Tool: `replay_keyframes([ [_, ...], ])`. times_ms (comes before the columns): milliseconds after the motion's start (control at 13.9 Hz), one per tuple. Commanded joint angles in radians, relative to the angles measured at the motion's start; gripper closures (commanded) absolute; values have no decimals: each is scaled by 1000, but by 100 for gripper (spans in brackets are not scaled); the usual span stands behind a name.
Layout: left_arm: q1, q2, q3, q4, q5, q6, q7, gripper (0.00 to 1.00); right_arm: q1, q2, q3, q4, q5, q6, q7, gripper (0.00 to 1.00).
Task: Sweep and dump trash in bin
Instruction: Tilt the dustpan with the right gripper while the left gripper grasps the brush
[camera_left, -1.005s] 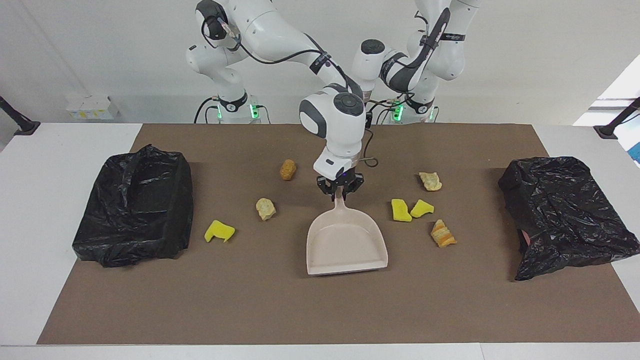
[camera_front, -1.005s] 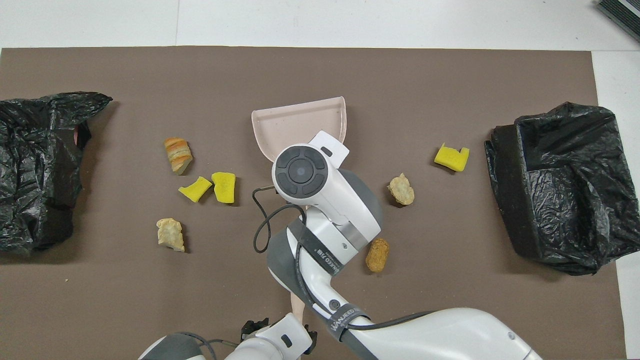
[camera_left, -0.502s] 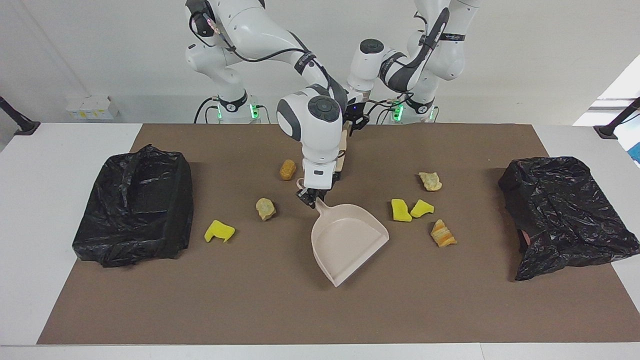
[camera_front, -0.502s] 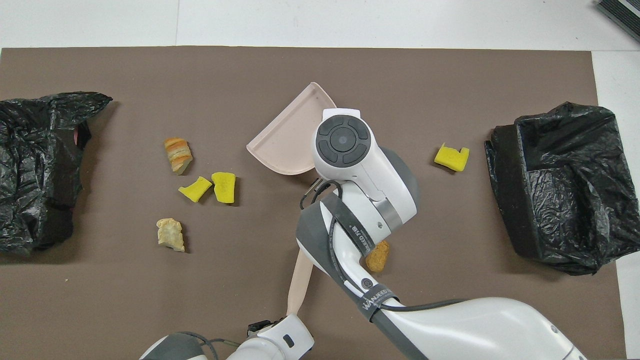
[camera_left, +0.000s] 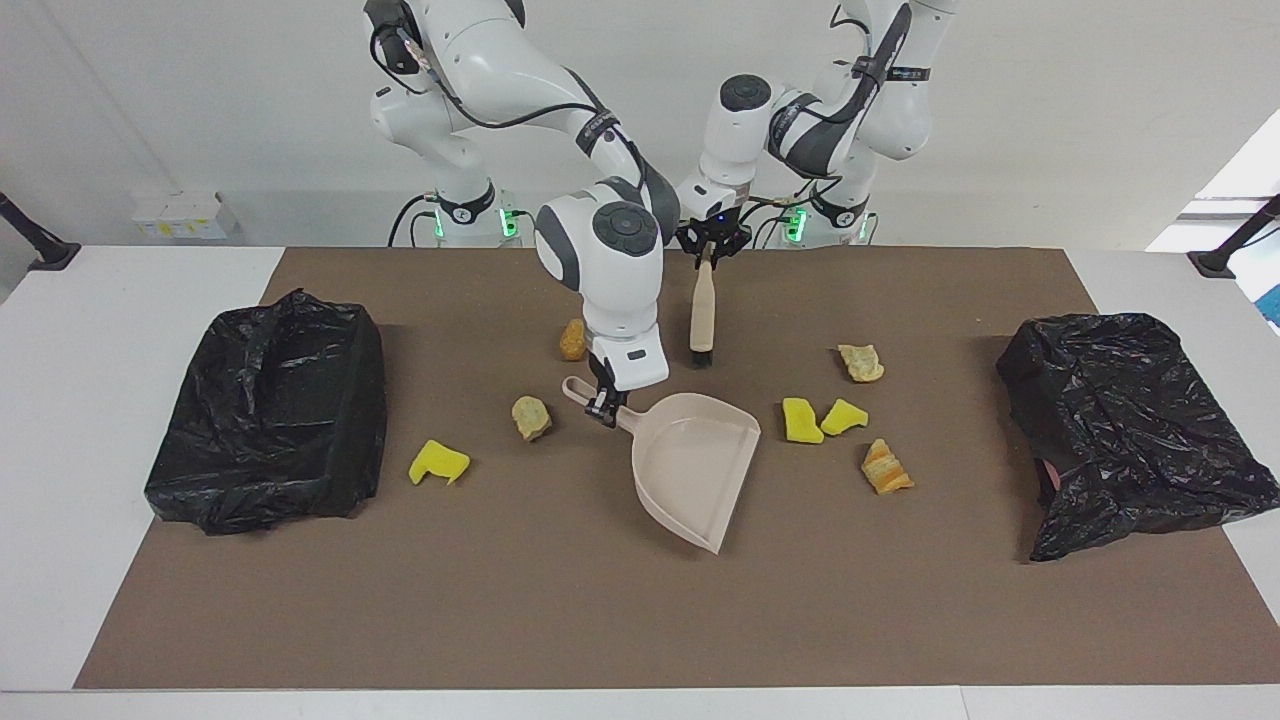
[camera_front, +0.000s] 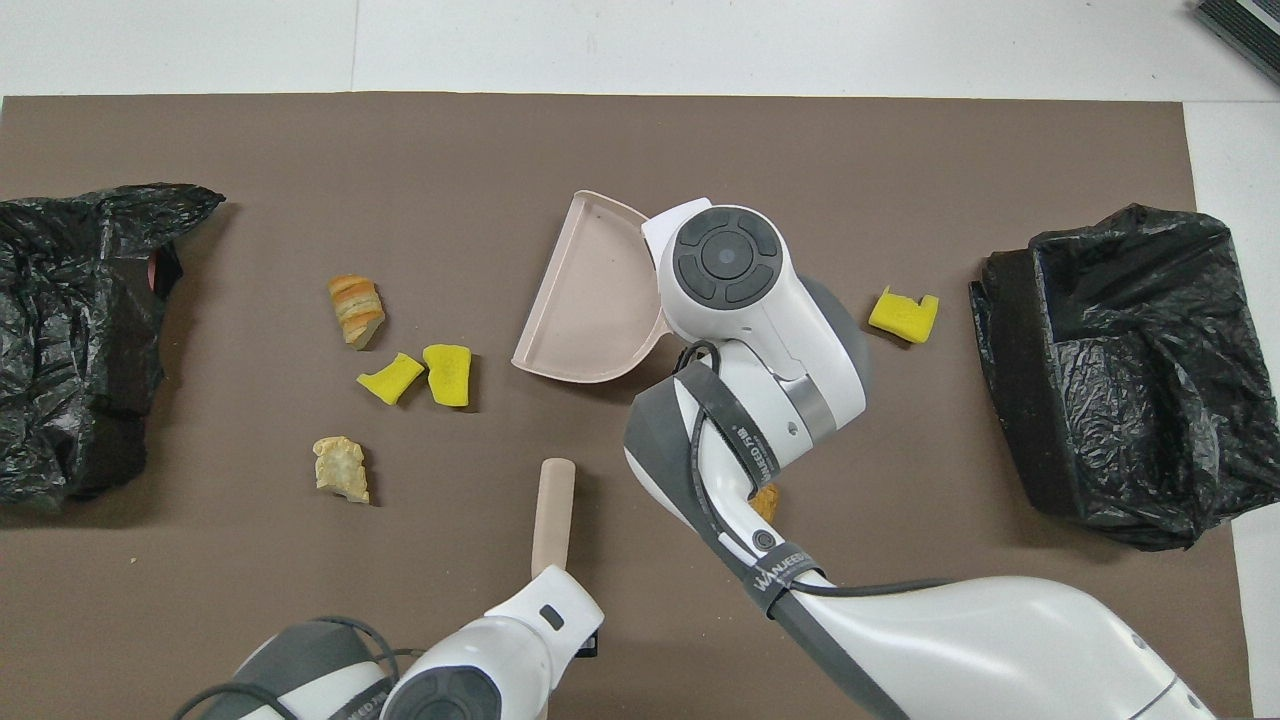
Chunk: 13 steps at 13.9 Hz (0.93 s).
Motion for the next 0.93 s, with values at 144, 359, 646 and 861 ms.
replay_keyframes([
  [144, 246, -48, -7, 44, 14, -124, -10, 100, -28, -12, 11, -26, -25, -1, -234, 100],
  [359, 381, -35, -9, 45, 67, -107, -11, 100, -25, -9, 12, -26, -79, -6, -273, 100],
  [646, 520, -29, -9, 43, 93, -101, -13, 100, -19, -1, 18, -23, -79, 3, -329, 100],
  [861, 581, -72, -9, 45, 93, -186, -43, 100, -16, 14, 21, -17, -68, 11, -329, 100],
])
